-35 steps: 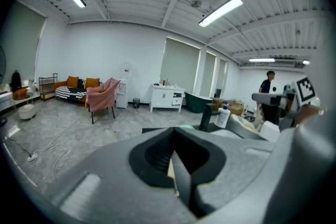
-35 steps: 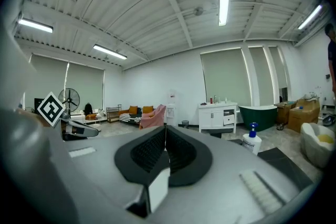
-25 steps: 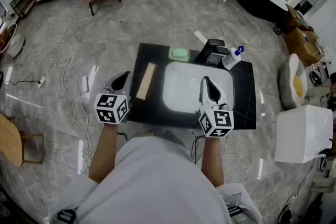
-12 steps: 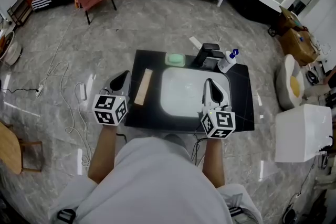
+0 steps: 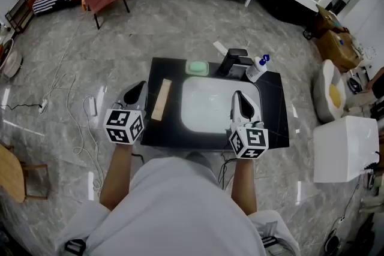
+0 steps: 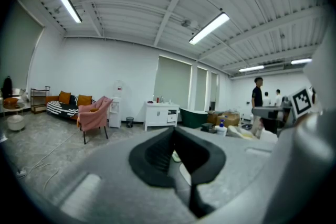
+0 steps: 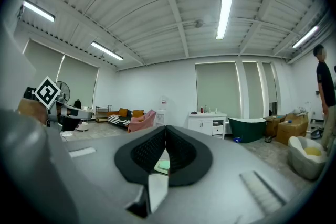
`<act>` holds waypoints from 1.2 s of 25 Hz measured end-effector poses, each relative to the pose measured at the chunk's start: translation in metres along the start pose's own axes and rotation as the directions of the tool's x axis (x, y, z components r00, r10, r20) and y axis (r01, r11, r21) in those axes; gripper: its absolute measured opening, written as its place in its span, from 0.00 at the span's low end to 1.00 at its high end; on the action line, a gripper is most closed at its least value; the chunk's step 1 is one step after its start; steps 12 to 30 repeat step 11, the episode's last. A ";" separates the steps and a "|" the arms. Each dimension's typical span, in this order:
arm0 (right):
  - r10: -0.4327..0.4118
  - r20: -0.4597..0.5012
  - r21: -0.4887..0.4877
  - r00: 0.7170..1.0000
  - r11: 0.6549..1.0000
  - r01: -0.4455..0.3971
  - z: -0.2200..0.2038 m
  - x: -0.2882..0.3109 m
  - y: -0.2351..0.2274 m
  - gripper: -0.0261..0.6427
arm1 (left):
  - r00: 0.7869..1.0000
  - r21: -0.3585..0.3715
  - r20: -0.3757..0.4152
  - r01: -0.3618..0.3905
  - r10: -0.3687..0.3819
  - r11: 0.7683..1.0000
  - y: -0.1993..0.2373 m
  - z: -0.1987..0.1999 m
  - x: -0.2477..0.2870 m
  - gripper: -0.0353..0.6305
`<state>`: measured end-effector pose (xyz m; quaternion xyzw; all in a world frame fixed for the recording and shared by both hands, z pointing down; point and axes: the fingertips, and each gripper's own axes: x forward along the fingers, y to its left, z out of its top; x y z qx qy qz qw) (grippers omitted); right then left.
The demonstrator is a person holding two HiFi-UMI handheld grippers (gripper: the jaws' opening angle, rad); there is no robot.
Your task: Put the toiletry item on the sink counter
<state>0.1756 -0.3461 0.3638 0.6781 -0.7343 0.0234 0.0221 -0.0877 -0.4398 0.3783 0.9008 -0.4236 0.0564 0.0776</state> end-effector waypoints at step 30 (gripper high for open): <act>-0.014 -0.006 0.006 1.000 1.000 0.014 -0.003 -0.001 -0.004 0.05 | 1.000 0.010 0.008 0.005 -0.005 1.000 0.001 0.003 0.002 0.05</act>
